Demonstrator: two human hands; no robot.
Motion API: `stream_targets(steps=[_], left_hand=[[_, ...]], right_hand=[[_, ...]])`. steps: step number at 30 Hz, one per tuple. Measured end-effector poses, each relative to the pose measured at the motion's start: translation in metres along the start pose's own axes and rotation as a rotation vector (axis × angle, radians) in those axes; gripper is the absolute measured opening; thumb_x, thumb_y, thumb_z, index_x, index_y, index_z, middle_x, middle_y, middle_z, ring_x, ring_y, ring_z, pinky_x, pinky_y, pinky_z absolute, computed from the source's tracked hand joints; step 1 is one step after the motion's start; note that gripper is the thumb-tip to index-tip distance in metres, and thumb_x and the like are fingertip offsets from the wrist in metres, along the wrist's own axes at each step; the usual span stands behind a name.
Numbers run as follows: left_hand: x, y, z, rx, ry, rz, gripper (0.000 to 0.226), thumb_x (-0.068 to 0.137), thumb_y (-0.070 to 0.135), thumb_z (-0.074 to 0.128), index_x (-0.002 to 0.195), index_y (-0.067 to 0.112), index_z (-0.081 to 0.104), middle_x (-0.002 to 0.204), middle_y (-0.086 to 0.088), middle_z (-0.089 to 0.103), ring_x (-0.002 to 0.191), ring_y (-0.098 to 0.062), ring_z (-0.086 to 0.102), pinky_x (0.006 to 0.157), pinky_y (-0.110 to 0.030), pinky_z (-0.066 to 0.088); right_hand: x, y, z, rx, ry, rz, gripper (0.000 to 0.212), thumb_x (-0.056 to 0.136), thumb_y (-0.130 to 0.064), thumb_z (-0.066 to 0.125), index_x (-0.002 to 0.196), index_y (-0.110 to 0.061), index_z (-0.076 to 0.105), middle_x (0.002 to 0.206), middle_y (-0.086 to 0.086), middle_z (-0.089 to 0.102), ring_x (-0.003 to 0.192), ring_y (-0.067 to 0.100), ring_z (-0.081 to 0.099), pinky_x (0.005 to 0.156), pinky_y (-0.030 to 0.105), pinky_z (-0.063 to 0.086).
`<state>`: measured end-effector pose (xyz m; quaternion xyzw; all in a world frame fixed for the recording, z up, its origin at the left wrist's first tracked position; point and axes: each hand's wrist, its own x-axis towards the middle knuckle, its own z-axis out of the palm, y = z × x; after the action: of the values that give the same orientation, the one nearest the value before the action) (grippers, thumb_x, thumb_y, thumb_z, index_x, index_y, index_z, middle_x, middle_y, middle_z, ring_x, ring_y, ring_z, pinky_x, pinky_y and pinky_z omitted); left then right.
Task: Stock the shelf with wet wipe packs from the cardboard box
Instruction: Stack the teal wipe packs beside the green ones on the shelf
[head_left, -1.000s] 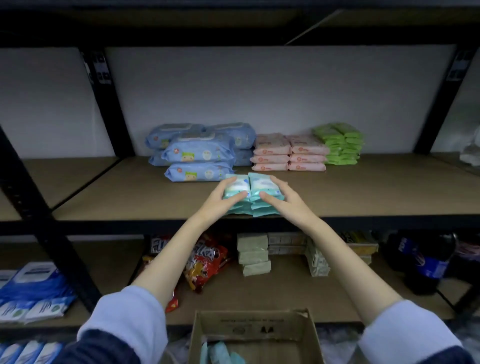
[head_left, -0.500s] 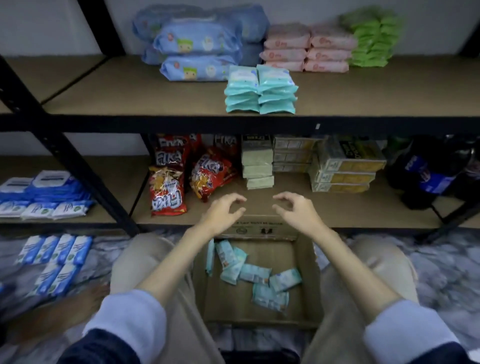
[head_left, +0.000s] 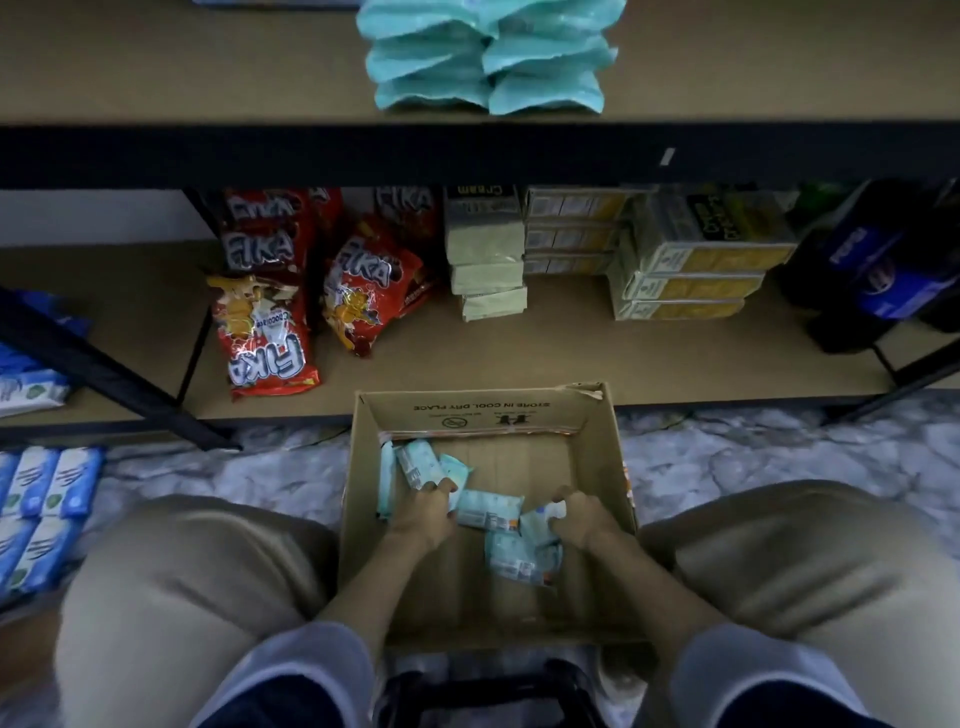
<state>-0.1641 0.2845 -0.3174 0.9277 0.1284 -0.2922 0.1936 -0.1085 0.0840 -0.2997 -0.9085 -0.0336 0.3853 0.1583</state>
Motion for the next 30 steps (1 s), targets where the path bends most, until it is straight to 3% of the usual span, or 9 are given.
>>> stream_targets(steps=[4,8,13,21,24,27,30], left_hand=[[0.032,-0.001,0.019,-0.008,-0.032,-0.026,0.042,0.092,0.022,0.048,0.133,0.018,0.038,0.133,-0.014,0.048,0.119,-0.032,0.049,0.096,-0.039,0.043],[0.071,0.013,0.038,-0.099,-0.088,0.014,0.055,0.09,0.021,0.052,0.141,0.021,0.032,0.137,-0.012,0.044,0.123,-0.031,0.045,0.101,-0.038,0.039],[0.11,0.015,0.067,-0.203,-0.118,0.017,0.054,0.085,0.017,0.061,0.135,0.022,0.043,0.143,-0.009,0.036,0.128,-0.028,0.039,0.105,-0.037,0.036],[0.139,-0.002,0.099,-0.191,-0.126,0.146,0.048,0.082,0.016,0.067,0.127,0.027,0.055,0.142,-0.004,0.037,0.132,-0.02,0.035,0.109,-0.025,0.026],[0.143,-0.007,0.103,-0.096,-0.114,0.197,0.056,0.082,0.007,0.063,0.131,0.03,0.05,0.141,-0.001,0.039,0.131,-0.019,0.035,0.108,-0.025,0.025],[0.141,-0.009,0.102,-0.023,-0.108,0.187,0.065,0.079,0.01,0.068,0.135,0.034,0.044,0.144,0.0,0.035,0.132,-0.023,0.031,0.11,-0.034,0.025],[0.138,-0.014,0.102,-0.087,-0.146,0.161,0.07,0.079,0.015,0.07,0.138,0.036,0.038,0.137,-0.005,0.047,0.124,-0.023,0.044,0.103,-0.033,0.036]], right_hand=[[0.029,0.018,0.025,0.17,-0.067,0.102,0.056,0.089,-0.02,0.057,0.139,-0.007,0.035,0.14,0.013,0.045,0.128,0.029,0.044,0.1,0.027,0.038],[0.053,0.036,0.049,0.427,-0.002,0.221,0.061,0.086,-0.012,0.062,0.14,-0.004,0.033,0.141,0.018,0.043,0.129,0.03,0.042,0.098,0.027,0.036],[0.079,0.046,0.072,0.655,0.067,0.385,0.073,0.082,-0.01,0.067,0.144,-0.006,0.028,0.139,0.021,0.045,0.128,0.033,0.044,0.1,0.032,0.036],[0.101,0.045,0.092,0.767,0.203,0.418,0.085,0.076,-0.001,0.069,0.146,-0.01,0.022,0.143,0.02,0.04,0.131,0.033,0.04,0.105,0.034,0.033],[0.103,0.048,0.093,0.796,0.218,0.423,0.084,0.074,0.005,0.069,0.145,-0.011,0.026,0.141,0.02,0.042,0.13,0.032,0.041,0.101,0.033,0.036],[0.103,0.051,0.091,0.821,0.226,0.432,0.083,0.073,0.006,0.069,0.143,-0.013,0.03,0.138,0.02,0.045,0.127,0.032,0.044,0.097,0.032,0.039],[0.104,0.051,0.09,0.841,0.249,0.407,0.081,0.072,0.008,0.068,0.142,-0.011,0.032,0.137,0.019,0.046,0.126,0.03,0.045,0.097,0.032,0.039]])
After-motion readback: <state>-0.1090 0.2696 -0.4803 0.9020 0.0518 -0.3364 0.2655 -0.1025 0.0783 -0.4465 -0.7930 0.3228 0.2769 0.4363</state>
